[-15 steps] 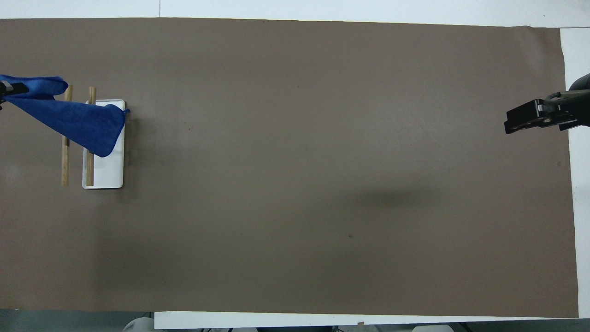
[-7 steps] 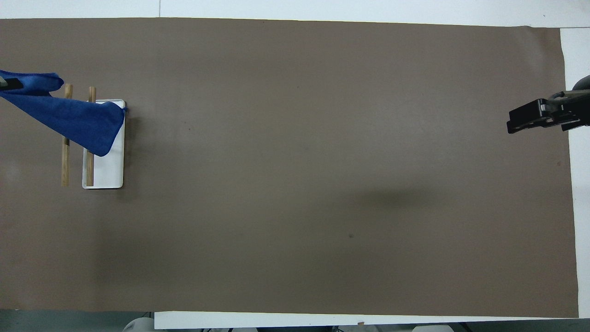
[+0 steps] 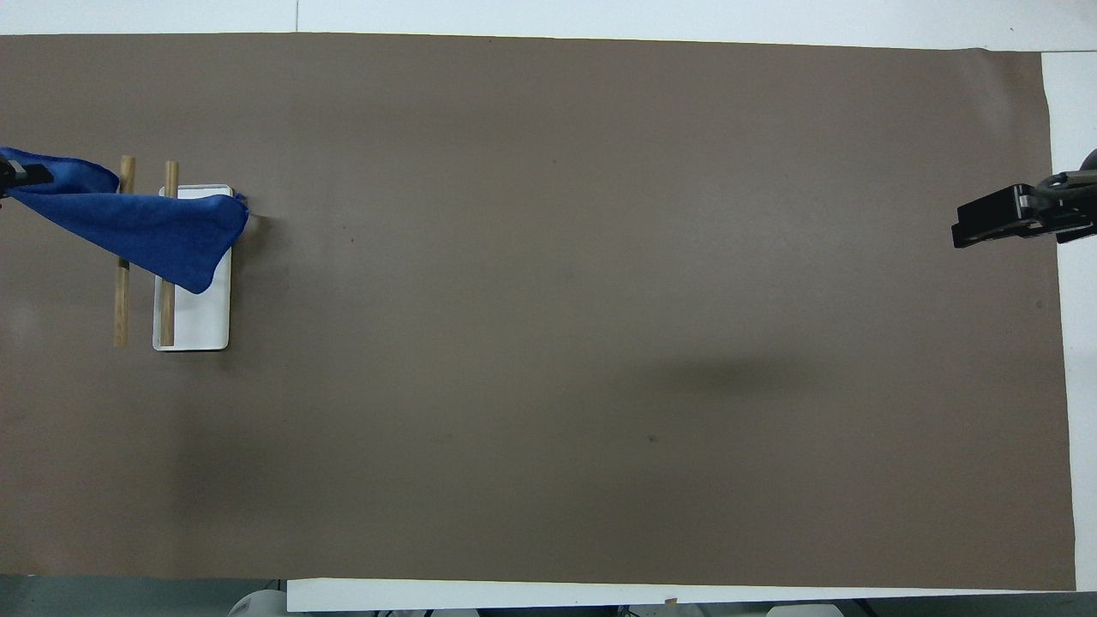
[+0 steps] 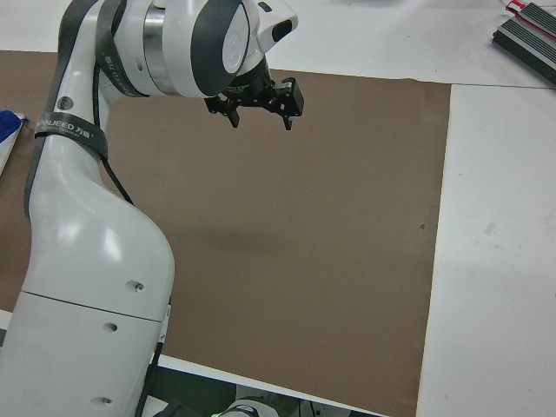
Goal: Right arm passes towel to left arm to hang
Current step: 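Drape the towel over the wooden sticks with the left gripper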
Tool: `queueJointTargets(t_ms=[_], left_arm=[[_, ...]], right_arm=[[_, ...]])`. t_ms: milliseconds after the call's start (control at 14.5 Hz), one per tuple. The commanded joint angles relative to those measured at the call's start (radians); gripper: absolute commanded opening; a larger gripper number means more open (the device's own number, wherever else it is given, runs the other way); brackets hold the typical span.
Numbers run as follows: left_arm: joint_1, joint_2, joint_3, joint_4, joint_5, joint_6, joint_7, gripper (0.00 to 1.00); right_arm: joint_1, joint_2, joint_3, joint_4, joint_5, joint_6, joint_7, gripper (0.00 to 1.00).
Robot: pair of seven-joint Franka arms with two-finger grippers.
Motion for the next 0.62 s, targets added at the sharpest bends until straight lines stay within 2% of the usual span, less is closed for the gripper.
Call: queueJointTargets(t_ms=[0,275,550], left_arm=[[0.037,-0.009,-0.003,-0.04,0.015,0.013,0.076,0.0],[0.078,-0.02,-0.001,-0.093,0.038,0.025,0.179,0.0],[0.077,-0.021,-0.001,-0.14,0.216,0.079,0.179,0.01]], right_arm=[[-0.015,-0.011,0.005,-0.009,0.005,-0.009,0.002,1.0],[-0.009,-0.011,0.007,-0.009,0.004,-0.015,0.002,1.0],[-0.01,-0.011,0.005,-0.009,0.004,-0.015,0.002,1.0]])
